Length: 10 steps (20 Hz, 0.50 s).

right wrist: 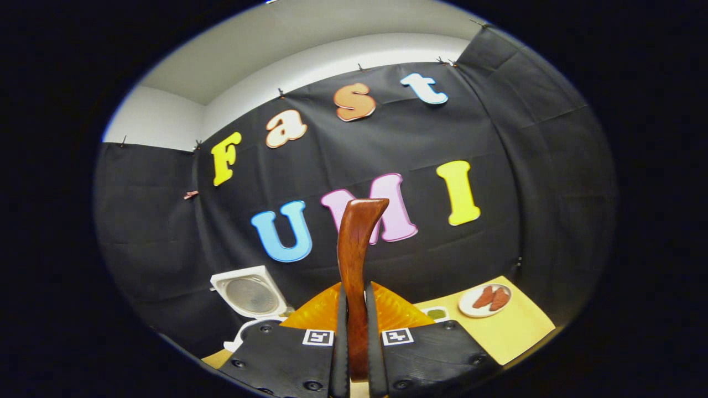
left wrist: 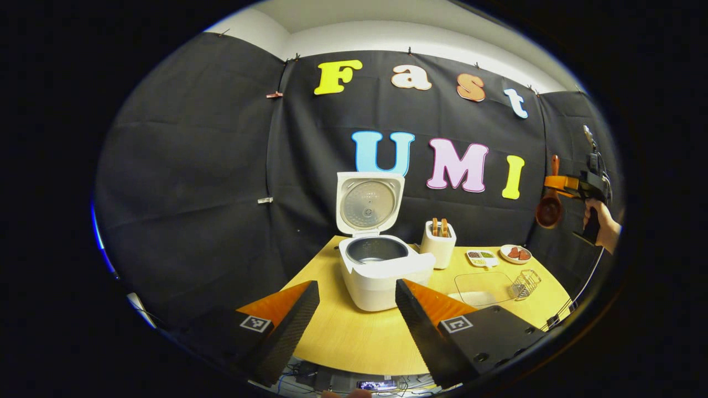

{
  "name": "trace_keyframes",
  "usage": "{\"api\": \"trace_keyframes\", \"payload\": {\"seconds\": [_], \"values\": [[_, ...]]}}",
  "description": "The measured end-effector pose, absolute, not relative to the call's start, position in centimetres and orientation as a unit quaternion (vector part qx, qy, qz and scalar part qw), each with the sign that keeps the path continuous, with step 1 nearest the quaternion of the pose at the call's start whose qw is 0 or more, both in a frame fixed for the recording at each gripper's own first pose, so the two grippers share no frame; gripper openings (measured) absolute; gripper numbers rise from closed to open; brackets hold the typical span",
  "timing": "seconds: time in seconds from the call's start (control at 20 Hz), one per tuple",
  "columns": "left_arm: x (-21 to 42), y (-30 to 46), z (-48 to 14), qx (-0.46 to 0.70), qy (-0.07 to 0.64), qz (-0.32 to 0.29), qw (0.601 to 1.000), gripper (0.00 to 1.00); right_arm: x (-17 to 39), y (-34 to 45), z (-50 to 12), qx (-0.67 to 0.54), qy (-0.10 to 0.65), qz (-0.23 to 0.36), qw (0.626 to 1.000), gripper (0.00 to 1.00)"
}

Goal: Close the left gripper, press the button to open the rice cooker; take a wooden spoon from the chopstick holder with the right hand, scoop a spoonful of rice and pour it into the rice cooker, then put the wooden spoon back into the chopstick holder.

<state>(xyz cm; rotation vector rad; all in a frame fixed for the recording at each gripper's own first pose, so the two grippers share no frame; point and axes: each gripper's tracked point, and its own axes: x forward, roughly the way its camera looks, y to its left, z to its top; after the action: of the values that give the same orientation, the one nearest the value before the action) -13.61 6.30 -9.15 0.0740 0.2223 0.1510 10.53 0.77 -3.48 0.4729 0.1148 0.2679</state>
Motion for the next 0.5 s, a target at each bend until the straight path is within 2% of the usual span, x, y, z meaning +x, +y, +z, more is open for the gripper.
{"api": "trace_keyframes", "payload": {"seconds": [0.25,0.5], "values": [[-12.7,4.2,-8.6,0.044,0.111,0.072,0.990,0.95,10.6,-6.1,-9.7,0.219,0.095,0.089,0.967,0.17],[-12.1,2.9,-8.3,0.046,0.114,0.081,0.989,0.95,11.5,-8.8,-16.4,0.222,0.139,0.072,0.962,0.17]]}}
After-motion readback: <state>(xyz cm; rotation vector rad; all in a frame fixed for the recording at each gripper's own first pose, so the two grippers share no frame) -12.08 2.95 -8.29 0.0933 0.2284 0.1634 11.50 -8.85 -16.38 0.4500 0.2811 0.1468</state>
